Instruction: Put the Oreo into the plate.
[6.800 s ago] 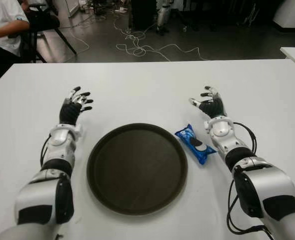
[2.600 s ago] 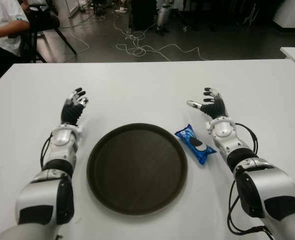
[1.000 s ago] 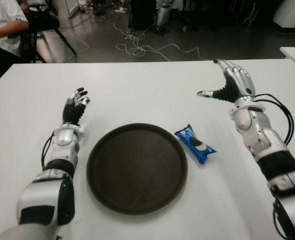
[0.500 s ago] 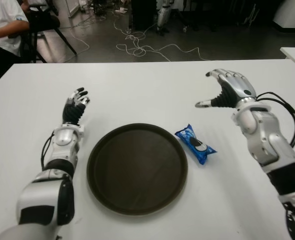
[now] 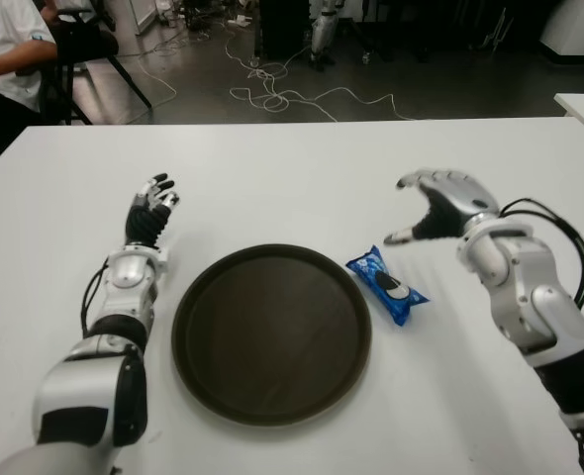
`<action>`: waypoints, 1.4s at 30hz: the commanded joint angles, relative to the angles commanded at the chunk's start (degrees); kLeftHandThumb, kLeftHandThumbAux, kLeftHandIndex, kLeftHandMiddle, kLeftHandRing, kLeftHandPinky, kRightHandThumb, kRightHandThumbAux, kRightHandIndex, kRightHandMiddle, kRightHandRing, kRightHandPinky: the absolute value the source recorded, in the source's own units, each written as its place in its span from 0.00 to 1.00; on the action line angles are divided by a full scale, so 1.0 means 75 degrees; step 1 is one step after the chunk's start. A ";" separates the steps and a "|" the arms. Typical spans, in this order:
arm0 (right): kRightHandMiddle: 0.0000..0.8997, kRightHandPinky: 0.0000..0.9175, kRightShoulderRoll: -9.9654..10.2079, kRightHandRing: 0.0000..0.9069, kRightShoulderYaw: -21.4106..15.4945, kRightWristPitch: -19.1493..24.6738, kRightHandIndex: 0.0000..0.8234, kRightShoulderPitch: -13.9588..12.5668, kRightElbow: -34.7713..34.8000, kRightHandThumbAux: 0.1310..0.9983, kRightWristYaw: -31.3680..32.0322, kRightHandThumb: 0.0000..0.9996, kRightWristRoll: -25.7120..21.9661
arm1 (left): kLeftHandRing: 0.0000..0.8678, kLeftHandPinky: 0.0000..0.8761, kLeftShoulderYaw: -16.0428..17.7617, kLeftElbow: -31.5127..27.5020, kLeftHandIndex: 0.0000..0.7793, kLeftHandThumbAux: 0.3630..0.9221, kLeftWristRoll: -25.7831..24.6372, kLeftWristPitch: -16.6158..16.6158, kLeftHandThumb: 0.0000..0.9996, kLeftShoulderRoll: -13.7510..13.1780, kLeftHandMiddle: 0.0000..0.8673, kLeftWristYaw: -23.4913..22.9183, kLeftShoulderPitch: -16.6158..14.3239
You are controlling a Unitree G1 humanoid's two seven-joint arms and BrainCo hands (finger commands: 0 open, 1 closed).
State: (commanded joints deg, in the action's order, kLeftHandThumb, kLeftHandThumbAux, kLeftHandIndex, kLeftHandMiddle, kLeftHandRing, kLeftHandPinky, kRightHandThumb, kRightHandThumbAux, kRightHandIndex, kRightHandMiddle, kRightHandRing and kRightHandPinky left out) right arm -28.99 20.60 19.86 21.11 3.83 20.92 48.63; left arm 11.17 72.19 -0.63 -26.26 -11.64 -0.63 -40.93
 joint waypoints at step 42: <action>0.28 0.34 0.1249 0.32 0.0848 0.1132 0.29 -0.0109 -0.0327 0.56 0.0260 0.00 0.1519 | 0.18 0.13 -0.0162 -0.0053 0.19 0.42 0.0170 -0.0199 0.00 -0.0092 0.22 0.0057 0.0052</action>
State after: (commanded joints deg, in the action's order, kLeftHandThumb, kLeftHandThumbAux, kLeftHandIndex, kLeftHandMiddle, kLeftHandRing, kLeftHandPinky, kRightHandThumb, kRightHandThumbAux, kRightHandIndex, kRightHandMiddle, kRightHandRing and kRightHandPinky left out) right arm -19.63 26.96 28.34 20.29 1.38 22.87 60.02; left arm 9.96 71.79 0.65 -27.75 -12.33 -0.20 -40.54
